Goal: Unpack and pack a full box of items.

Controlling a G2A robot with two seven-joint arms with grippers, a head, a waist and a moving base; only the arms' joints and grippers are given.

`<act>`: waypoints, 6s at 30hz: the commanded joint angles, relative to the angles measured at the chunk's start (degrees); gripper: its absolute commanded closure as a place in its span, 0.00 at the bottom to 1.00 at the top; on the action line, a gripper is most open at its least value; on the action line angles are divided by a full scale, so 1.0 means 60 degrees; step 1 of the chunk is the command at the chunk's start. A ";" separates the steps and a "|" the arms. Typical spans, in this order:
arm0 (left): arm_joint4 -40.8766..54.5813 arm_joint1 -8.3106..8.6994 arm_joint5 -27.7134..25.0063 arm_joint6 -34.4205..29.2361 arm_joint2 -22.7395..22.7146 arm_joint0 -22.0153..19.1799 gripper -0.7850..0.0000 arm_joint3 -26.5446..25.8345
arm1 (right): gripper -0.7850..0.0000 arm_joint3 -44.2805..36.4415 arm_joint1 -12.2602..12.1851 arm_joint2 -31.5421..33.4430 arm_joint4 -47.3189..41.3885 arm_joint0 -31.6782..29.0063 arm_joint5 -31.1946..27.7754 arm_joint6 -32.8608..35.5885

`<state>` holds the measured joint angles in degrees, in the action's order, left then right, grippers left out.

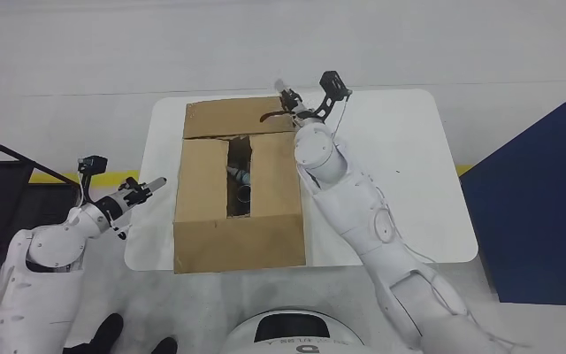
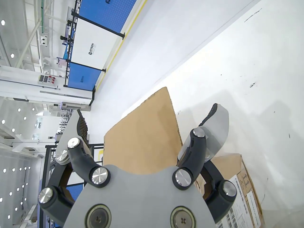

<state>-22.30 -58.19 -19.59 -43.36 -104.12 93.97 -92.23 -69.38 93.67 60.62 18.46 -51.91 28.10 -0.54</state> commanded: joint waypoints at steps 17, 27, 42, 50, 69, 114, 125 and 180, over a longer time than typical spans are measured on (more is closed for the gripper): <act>-0.0264 0.0036 0.0248 0.0290 0.0252 0.0171 0.00 -0.0374 | 0.00 -0.1542 -0.0424 0.2044 -0.2734 -0.1488 -0.2891 0.3600; -0.0445 0.0075 0.0354 0.0235 0.0328 0.0186 0.00 -0.0405 | 0.00 -0.2330 -0.0916 0.2447 -0.1656 -0.2000 -0.3330 0.6852; 0.0885 0.0348 -0.3558 -0.1389 -0.0877 0.1580 0.00 -0.0164 | 0.00 -0.3156 -0.1013 0.1310 -0.1105 -0.1867 -0.3049 0.7159; 0.0382 0.0497 -0.4487 -0.2092 -0.1358 0.2772 0.00 -0.1193 | 0.00 -0.3289 -0.1024 0.0841 -0.0924 -0.1678 -0.2739 0.7022; -0.0245 0.0655 -0.2916 -0.2047 -0.0427 0.2025 0.00 -0.2121 | 0.00 -0.3319 -0.1118 0.0551 -0.0952 -0.1655 -0.2400 0.6477; 0.1547 0.0836 -0.0247 -0.0659 0.0688 -0.0066 0.00 -0.0910 | 0.00 -0.2580 -0.1700 0.1031 -0.2691 -0.1550 -0.2734 0.8769; 0.0981 0.0776 0.1503 0.0442 0.0711 0.0148 0.00 -0.0423 | 0.00 -0.2506 -0.1775 0.0678 -0.2442 -0.1339 -0.2485 0.8616; 0.2679 0.0714 0.1052 -0.0625 0.1461 -0.1235 0.00 -0.0388 | 0.00 -0.4006 -0.2556 0.1457 -0.1958 -0.2875 -0.2032 0.8150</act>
<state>-10.66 -53.85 -12.04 -45.98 -95.28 87.10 -95.23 -93.04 78.43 69.41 6.55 -68.93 15.86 48.20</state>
